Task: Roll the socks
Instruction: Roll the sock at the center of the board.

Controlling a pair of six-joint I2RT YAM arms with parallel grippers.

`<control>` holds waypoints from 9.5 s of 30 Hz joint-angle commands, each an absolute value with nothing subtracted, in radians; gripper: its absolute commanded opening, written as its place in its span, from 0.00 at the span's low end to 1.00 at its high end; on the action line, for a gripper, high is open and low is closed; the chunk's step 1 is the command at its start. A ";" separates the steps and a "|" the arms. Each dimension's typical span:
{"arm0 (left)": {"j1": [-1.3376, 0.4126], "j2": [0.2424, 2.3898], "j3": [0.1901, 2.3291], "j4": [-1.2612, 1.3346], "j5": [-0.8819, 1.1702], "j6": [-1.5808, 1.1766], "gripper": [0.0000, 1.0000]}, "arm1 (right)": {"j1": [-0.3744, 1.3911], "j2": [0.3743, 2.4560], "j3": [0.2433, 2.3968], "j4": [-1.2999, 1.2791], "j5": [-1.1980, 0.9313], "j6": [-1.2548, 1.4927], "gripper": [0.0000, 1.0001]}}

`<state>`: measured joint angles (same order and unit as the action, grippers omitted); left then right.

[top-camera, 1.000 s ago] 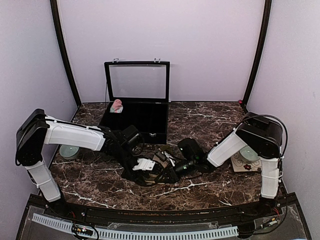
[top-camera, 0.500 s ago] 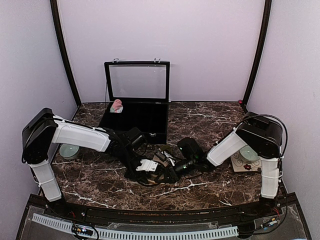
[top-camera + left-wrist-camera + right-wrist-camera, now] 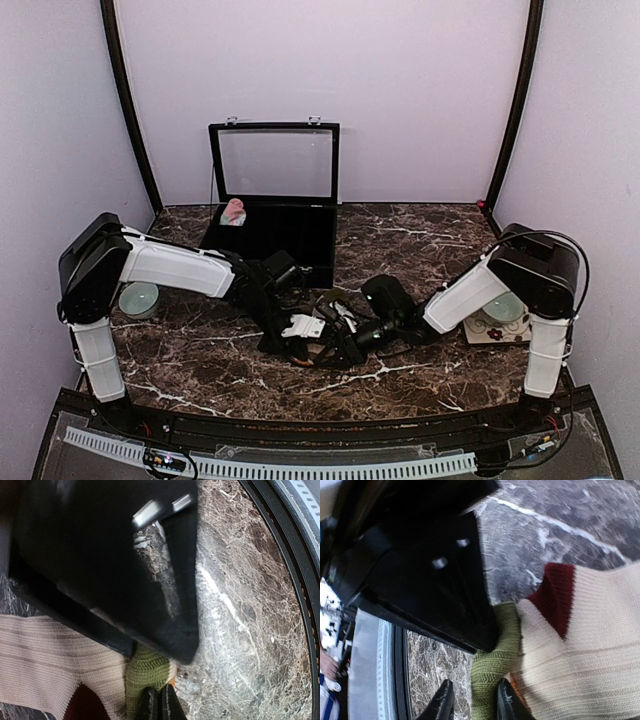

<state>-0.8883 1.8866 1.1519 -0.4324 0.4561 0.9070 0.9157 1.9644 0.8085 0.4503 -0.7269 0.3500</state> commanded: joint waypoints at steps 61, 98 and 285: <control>-0.736 2.417 1.649 -1.108 0.772 0.797 0.00 | 1.187 1.786 0.778 0.358 -0.057 -0.628 0.37; -0.740 2.310 1.550 -0.946 0.594 0.806 0.41 | 1.017 1.912 0.790 0.293 -0.450 -0.271 0.09; -0.884 1.828 0.970 -0.275 0.368 0.920 0.33 | 0.888 2.178 0.833 0.094 -0.684 0.393 0.00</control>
<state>-0.8791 1.7679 0.9714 -0.2775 0.4675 0.9207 0.9039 2.0716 0.9047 0.4290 -0.8284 0.3843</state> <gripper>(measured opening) 0.325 0.059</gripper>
